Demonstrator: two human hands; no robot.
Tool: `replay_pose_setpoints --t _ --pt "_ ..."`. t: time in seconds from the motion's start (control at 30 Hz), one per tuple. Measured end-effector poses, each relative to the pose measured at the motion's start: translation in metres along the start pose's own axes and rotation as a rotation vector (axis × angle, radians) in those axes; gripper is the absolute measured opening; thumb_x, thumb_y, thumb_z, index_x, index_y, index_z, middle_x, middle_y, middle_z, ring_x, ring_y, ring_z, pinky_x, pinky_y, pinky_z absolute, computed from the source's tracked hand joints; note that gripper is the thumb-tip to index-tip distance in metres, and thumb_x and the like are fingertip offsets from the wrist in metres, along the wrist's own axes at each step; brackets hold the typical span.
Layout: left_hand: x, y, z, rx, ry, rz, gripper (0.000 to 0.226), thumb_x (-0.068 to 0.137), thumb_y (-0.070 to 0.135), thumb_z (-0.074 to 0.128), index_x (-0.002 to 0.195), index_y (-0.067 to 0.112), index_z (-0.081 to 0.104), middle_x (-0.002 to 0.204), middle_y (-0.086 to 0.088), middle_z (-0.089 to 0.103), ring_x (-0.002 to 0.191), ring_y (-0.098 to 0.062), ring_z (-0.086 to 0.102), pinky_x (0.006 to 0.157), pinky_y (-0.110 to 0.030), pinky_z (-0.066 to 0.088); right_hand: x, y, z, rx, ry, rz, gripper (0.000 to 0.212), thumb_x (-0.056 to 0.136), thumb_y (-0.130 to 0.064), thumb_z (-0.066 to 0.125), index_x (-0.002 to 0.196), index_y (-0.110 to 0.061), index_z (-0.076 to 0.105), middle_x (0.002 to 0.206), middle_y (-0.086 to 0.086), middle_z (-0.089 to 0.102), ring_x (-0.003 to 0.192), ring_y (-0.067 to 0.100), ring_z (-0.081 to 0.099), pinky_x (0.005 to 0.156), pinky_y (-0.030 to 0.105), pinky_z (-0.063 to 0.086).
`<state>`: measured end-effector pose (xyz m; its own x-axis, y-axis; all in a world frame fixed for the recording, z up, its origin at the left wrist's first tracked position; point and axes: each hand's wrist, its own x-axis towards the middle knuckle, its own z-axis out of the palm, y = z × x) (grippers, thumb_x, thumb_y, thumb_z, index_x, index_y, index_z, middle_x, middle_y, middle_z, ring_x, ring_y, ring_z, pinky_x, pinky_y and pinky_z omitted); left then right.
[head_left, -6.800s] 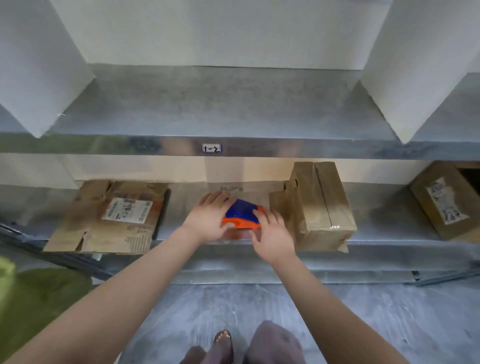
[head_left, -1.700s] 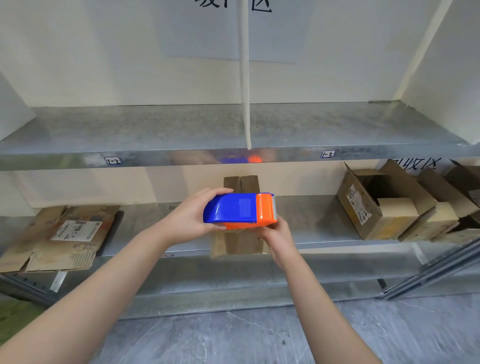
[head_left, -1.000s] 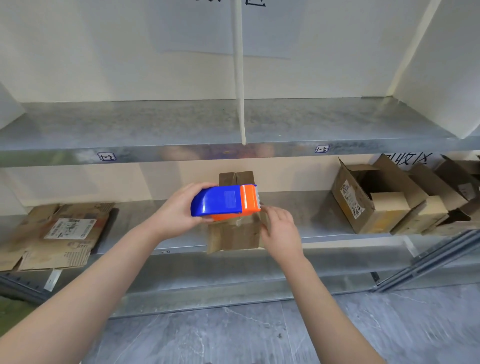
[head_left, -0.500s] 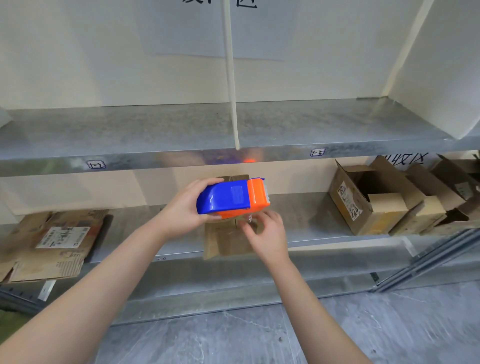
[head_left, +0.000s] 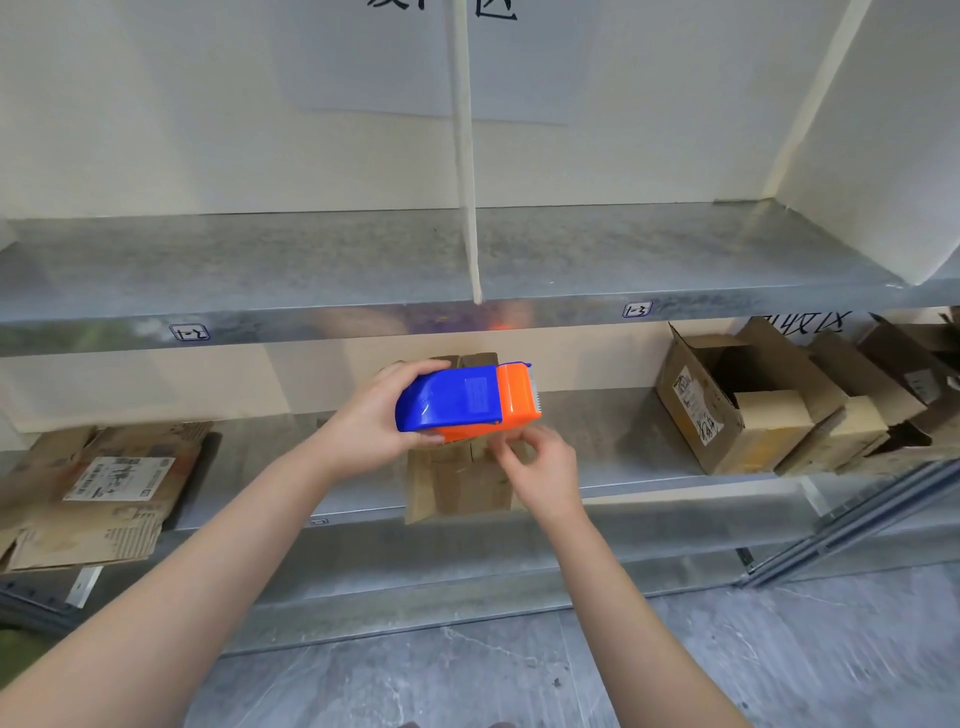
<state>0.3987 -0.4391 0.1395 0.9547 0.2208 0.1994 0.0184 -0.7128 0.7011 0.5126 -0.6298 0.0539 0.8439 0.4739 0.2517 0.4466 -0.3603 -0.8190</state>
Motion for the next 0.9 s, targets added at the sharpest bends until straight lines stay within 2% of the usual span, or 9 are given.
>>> replay_pose_setpoints --t 0.07,0.13,0.2,0.27,0.4,0.5,0.67,0.73,0.9 --pt "-0.002 -0.002 -0.001 0.028 -0.017 0.011 0.075 0.072 0.023 0.084 0.128 0.047 0.039 0.129 0.014 0.047 0.12 0.001 0.043 0.099 -0.016 0.034 0.004 0.004 -0.006 -0.137 0.027 -0.065 0.013 0.083 -0.027 0.073 0.082 -0.014 0.071 0.086 -0.006 0.069 0.094 0.014 0.058 0.076 0.025 0.041" --pt "-0.005 -0.007 -0.005 0.062 -0.048 0.029 0.073 0.073 0.024 0.083 0.13 0.043 0.04 0.126 0.013 0.048 0.118 0.003 0.044 0.096 -0.011 0.033 0.011 0.009 -0.016 -0.337 0.074 -0.212 0.013 0.079 -0.024 0.074 0.087 -0.015 0.072 0.093 -0.003 0.071 0.102 0.02 0.058 0.078 0.028 0.048" --pt "-0.01 -0.016 -0.01 0.1 -0.066 0.032 0.074 0.073 0.026 0.083 0.134 0.037 0.043 0.125 0.01 0.05 0.117 0.001 0.046 0.096 -0.007 0.032 0.016 0.01 -0.025 -0.462 0.11 -0.287 0.008 0.075 -0.02 0.074 0.082 -0.018 0.069 0.089 -0.007 0.07 0.099 0.024 0.059 0.072 0.036 0.053" --pt "-0.015 -0.022 -0.016 0.148 -0.073 0.013 0.077 0.072 0.033 0.082 0.138 0.033 0.044 0.123 0.006 0.052 0.115 -0.002 0.046 0.096 -0.005 0.03 0.017 0.008 -0.027 -0.541 0.117 -0.329 0.012 0.073 -0.019 0.077 0.077 -0.022 0.067 0.086 -0.01 0.069 0.094 0.023 0.06 0.065 0.036 0.051" --pt "-0.021 -0.023 -0.018 0.204 -0.093 -0.017 0.081 0.072 0.041 0.077 0.143 0.032 0.04 0.122 0.006 0.052 0.113 -0.006 0.045 0.098 -0.02 0.034 0.014 0.008 -0.018 -0.667 0.191 -0.44 0.01 0.075 -0.02 0.073 0.073 -0.021 0.064 0.08 -0.008 0.069 0.087 0.023 0.063 0.06 0.03 0.041" --pt "-0.021 -0.022 -0.019 0.253 -0.111 -0.057 0.082 0.076 0.034 0.08 0.145 0.033 0.036 0.118 0.007 0.048 0.108 -0.005 0.042 0.092 -0.017 0.03 0.013 0.011 -0.015 -0.693 0.272 -0.507 0.013 0.082 -0.024 0.059 0.07 -0.021 0.061 0.076 -0.008 0.068 0.084 0.021 0.062 0.059 0.029 0.038" --pt "-0.021 -0.027 -0.024 0.241 -0.149 -0.144 0.083 0.077 0.04 0.078 0.146 0.038 0.032 0.119 0.008 0.049 0.108 -0.008 0.046 0.087 -0.019 0.033 0.016 0.01 -0.009 -0.695 0.238 -0.505 0.011 0.08 -0.021 0.069 0.071 -0.02 0.063 0.076 -0.008 0.069 0.086 0.02 0.062 0.059 0.03 0.041" --pt "-0.024 -0.03 -0.027 0.237 -0.177 -0.163 0.084 0.075 0.043 0.078 0.146 0.041 0.032 0.117 0.011 0.049 0.106 -0.005 0.047 0.085 -0.015 0.033 0.015 0.015 -0.006 -0.701 0.212 -0.486 0.011 0.078 -0.02 0.071 0.07 -0.021 0.063 0.074 -0.009 0.068 0.085 0.02 0.062 0.059 0.03 0.042" --pt "-0.042 -0.046 -0.046 0.274 -0.163 -0.186 0.087 0.064 0.055 0.07 0.143 0.039 0.038 0.107 0.016 0.051 0.097 0.0 0.05 0.081 -0.007 0.034 0.011 0.034 -0.022 -0.697 0.181 -0.381 0.019 0.084 -0.026 0.055 0.067 -0.02 0.061 0.071 -0.009 0.067 0.083 0.02 0.061 0.057 0.029 0.043"
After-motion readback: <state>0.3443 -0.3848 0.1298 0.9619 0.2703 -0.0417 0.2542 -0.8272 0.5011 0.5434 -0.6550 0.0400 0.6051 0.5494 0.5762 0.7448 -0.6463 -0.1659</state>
